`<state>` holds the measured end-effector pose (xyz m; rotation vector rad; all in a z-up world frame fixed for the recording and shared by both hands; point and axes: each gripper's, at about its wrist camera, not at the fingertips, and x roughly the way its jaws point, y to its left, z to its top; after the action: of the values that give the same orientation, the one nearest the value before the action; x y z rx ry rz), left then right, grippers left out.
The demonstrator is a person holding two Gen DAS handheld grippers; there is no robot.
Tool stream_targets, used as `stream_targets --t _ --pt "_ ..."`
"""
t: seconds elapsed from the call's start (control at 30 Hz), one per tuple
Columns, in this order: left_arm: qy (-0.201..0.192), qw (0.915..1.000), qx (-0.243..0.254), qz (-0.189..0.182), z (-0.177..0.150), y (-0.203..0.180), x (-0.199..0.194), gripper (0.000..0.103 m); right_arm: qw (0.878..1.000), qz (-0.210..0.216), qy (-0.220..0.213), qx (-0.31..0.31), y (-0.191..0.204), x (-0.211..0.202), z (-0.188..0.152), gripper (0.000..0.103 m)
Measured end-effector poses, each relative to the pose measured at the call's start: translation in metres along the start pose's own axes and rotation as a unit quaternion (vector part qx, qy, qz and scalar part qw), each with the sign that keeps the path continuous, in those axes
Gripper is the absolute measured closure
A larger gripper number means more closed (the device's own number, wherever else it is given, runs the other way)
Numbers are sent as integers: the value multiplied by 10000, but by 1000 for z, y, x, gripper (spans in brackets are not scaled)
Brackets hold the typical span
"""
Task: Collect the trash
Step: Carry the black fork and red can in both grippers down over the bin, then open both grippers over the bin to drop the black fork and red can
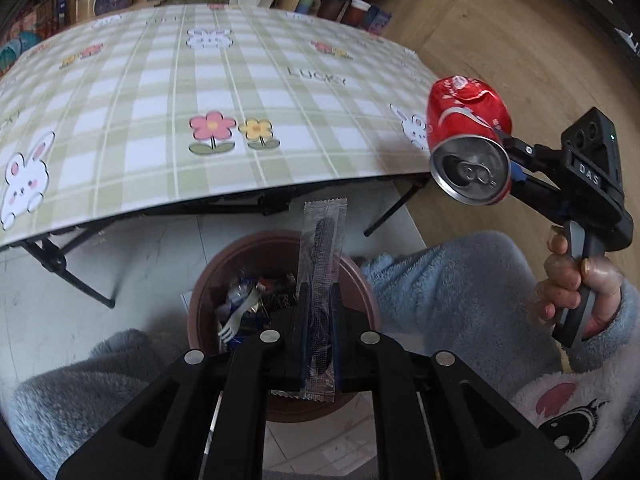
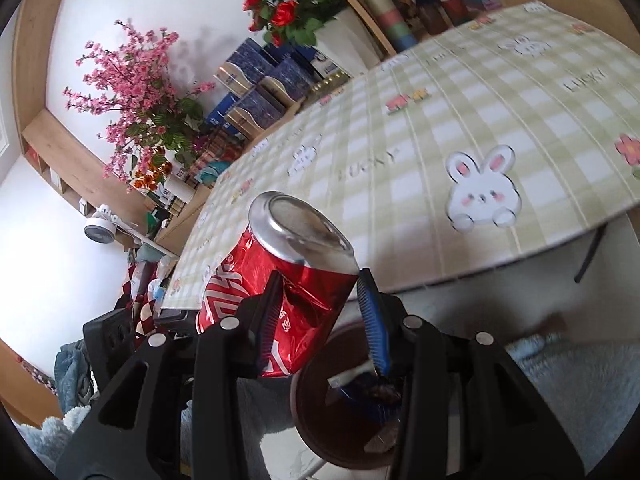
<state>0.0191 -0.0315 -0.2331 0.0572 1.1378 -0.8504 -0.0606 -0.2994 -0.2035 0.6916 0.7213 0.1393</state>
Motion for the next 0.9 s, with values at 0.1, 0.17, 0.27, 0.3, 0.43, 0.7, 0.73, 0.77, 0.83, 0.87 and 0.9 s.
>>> stream_targets --t 0.1,0.17,0.27,0.3,0.43,0.7,0.73,0.77,0.83,0.87,0.9 --pt "137 9999 -7 40 1 -2 8 93 10000 -52 17 -6 -3 -5 -4 62" --pt "125 9999 20 97 0 -4 9 78 10000 -56 11 2 -5 -8 -5 62" --pt "-124 9998 -72 126 3 -1 1 44 10000 -73 42 -1 -6 -8 -9 62" --pt "-202 9996 -104 144 4 0 -2 40 9999 -102 97 -7 -7 -6 -11 62" --pt "-771 9953 -259 533 2 0 -26 17 9994 -176 302 -78 -5 1 -20 62" --pt "-1715 9743 -581 1339 3 9 -70 7 9926 -364 1089 -403 9 36 -44 62" --pt "-1795 9722 -613 1371 3 11 -74 7 9911 -379 1192 -460 11 40 -46 62" --pt "-1874 9699 -645 1417 3 13 -76 6 9878 -426 1384 -580 15 49 -49 62" --pt "-1935 9674 -662 1495 3 15 -81 6 9822 -507 1641 -759 20 61 -53 63" --pt "-1943 9668 -673 1519 2 16 -83 6 9793 -545 1753 -849 22 68 -55 63" --pt "-1946 9665 -686 1525 1 16 -85 6 9750 -601 1919 -947 25 77 -58 62"
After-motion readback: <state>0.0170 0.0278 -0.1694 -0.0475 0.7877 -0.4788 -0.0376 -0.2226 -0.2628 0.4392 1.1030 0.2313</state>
